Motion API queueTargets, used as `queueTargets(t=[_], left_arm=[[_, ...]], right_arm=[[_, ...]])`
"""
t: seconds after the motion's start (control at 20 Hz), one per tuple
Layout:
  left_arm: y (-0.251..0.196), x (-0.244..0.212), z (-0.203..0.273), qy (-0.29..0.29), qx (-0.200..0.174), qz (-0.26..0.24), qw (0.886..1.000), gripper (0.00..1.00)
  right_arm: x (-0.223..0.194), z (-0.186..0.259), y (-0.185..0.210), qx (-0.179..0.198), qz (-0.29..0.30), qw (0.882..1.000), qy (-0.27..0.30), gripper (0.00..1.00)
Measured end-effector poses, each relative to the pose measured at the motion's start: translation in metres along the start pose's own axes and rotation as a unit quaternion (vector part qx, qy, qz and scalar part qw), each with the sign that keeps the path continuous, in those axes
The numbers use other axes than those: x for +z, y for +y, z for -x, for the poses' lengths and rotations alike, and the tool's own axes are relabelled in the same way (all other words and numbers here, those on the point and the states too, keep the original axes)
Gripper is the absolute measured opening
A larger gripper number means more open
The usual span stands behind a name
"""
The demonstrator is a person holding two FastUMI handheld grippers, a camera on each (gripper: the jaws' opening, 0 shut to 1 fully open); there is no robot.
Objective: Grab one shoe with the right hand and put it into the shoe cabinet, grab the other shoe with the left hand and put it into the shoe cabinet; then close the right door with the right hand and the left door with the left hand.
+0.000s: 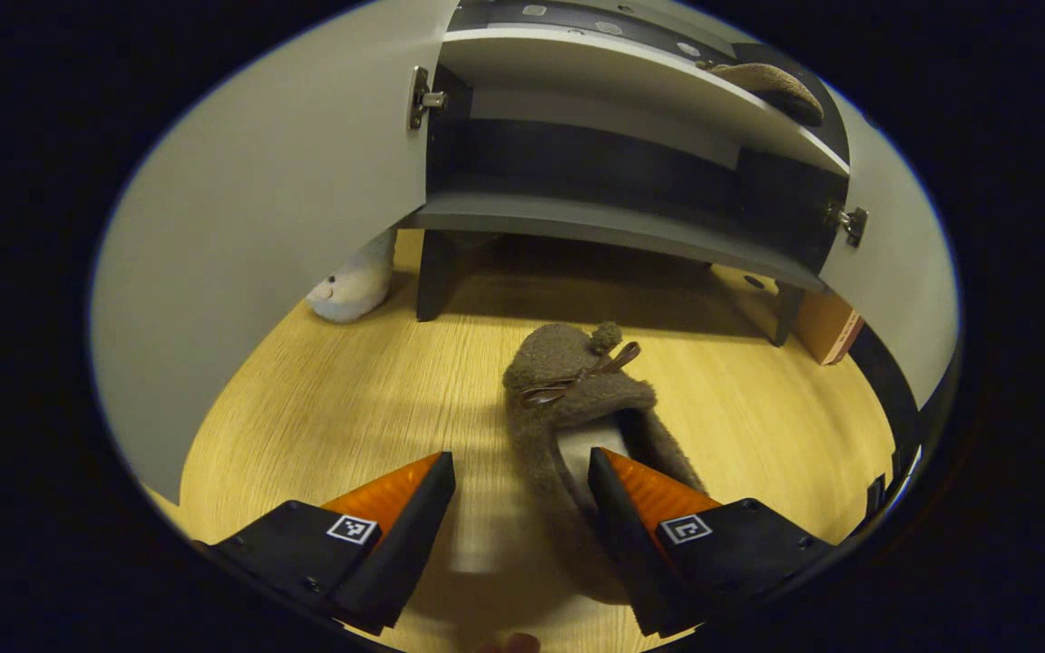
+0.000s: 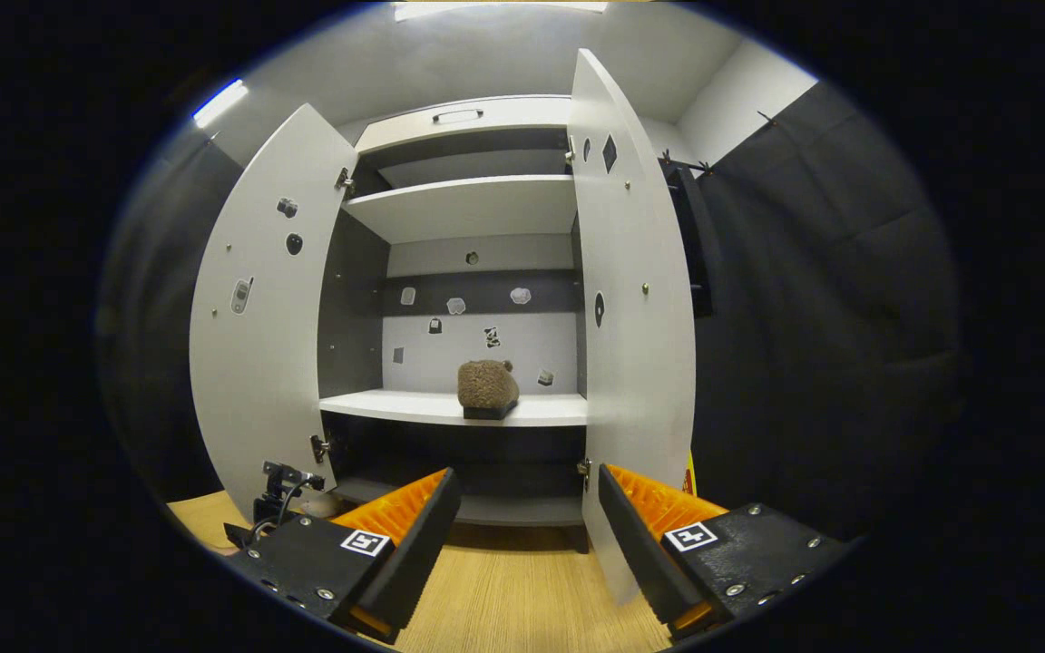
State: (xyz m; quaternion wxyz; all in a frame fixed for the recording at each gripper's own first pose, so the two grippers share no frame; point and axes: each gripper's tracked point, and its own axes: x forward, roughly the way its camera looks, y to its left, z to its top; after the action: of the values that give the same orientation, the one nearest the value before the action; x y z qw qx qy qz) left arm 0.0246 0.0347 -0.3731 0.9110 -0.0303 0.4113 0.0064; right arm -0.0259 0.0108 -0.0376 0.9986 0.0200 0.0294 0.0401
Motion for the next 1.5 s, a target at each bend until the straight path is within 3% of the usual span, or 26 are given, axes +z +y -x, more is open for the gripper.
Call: queueTargets(t=[0.15, 0.2, 0.25, 0.3, 0.45, 0.5, 0.85, 1.1, 1.3, 1.4, 1.5], left_arm=[[0.004, 0.016, -0.032, -0.021, 0.001, -0.003, 1.000, 0.97], [0.004, 0.021, -0.038, -0.025, 0.001, -0.007, 1.000, 0.97], [0.001, 0.024, -0.042, -0.030, -0.006, -0.009, 0.999, 0.96], [-0.004, 0.028, -0.044, -0.039, -0.013, -0.012, 0.999, 0.90], [-0.004, 0.034, -0.038, -0.052, 0.000, -0.024, 0.998, 0.37], [-0.008, 0.036, -0.031, -0.058, -0.007, -0.013, 0.998, 0.34], [-0.037, 0.099, 0.102, -0.160, -0.035, 0.010, 0.986, 0.29], [-0.061, 0.212, 0.176, -0.241, -0.037, 0.009, 0.970, 0.29], [-0.078, 0.325, 0.195, -0.293, -0.045, -0.004, 0.955, 0.31], [-0.089, 0.388, 0.182, -0.296, -0.049, 0.000, 0.954, 0.31], [-0.090, 0.416, 0.167, -0.296, -0.055, 0.011, 0.954, 0.29]], right_arm=[[0.001, 0.003, -0.010, -0.015, 0.021, 1.000, 0.000, 0.94], [-0.002, 0.004, -0.013, -0.019, 0.024, 1.000, 0.003, 0.99], [-0.003, 0.003, -0.015, -0.023, 0.025, 0.999, 0.007, 0.94], [-0.004, 0.003, -0.017, -0.026, 0.025, 0.999, 0.010, 0.94], [-0.007, -0.002, -0.021, -0.025, 0.018, 0.999, 0.017, 0.94], [-0.008, -0.004, -0.023, -0.027, 0.014, 0.999, 0.018, 0.94], [-0.009, -0.013, -0.020, -0.015, -0.002, 1.000, 0.019, 0.94], [-0.010, -0.013, -0.015, -0.001, -0.006, 1.000, 0.017, 0.94], [-0.007, -0.006, -0.014, 0.001, -0.009, 1.000, 0.015, 0.94], [-0.005, 0.000, -0.016, -0.002, -0.010, 1.000, 0.013, 0.94], [0.000, 0.007, -0.022, -0.011, -0.007, 1.000, 0.011, 0.94]])
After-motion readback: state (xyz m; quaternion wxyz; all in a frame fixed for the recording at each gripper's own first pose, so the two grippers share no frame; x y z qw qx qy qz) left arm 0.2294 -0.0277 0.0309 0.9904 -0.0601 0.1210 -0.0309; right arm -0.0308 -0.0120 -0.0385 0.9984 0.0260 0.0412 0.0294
